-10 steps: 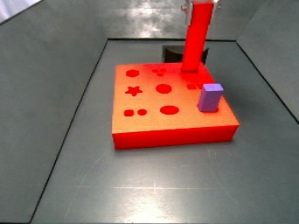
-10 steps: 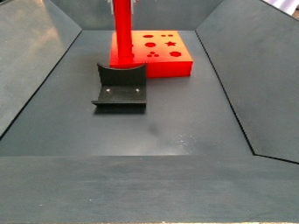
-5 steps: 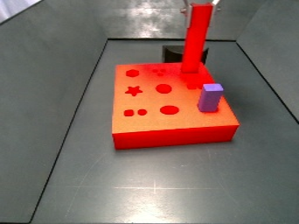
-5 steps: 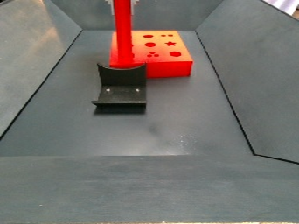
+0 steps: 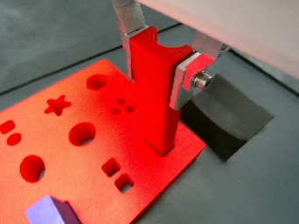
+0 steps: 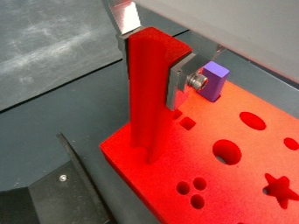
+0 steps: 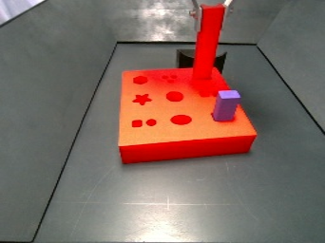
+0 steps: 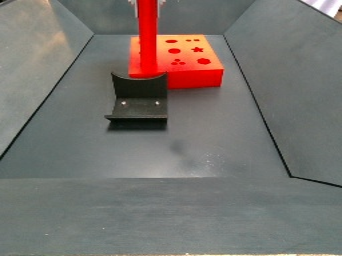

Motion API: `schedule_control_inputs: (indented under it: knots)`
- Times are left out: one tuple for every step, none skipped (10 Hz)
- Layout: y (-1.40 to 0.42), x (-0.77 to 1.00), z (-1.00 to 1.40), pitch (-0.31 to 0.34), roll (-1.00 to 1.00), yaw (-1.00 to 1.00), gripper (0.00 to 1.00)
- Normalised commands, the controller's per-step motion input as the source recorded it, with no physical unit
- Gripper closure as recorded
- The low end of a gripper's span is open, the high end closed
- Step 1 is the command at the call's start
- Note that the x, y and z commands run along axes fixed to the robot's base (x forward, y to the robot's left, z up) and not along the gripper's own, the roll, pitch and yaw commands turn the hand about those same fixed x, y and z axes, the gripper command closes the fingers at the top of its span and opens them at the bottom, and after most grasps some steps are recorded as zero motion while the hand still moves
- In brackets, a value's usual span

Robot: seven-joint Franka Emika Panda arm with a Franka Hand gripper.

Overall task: Pick up the arch object. Move up. Place the arch object on the fixture. Regrasp the arch object. Move to above the board. Insert the arch object.
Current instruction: Insert the arch object.

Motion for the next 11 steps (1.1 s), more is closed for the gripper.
schedule_control_inputs:
  knots:
    - [-0.17, 0.19, -0.16, 0.0, 0.0, 0.17, 1.0]
    - [-0.05, 0.19, -0.26, 0.0, 0.0, 0.16, 1.0]
    - [0.0, 0.12, -0.35, 0.0, 0.0, 0.12, 1.0]
    - [0.11, 0.15, -0.46, 0.0, 0.0, 0.04, 1.0]
    - [0.33, 0.07, -0.51, 0.0, -0.02, 0.0, 1.0]
    - [0.28, 0.04, -0.43, -0.011, -0.06, 0.0, 1.0]
    - [0.14, 0.0, -0.31, -0.129, -0.08, 0.0, 1.0]
    - [0.13, -0.23, -0.2, -0.257, -0.13, 0.0, 1.0]
    - [0.14, -0.21, -0.21, -0.287, -0.1, -0.09, 1.0]
    - [0.09, 0.0, -0.06, -0.187, -0.08, -0.11, 1.0]
    - [0.0, 0.0, 0.0, 0.0, 0.0, 0.0, 1.0]
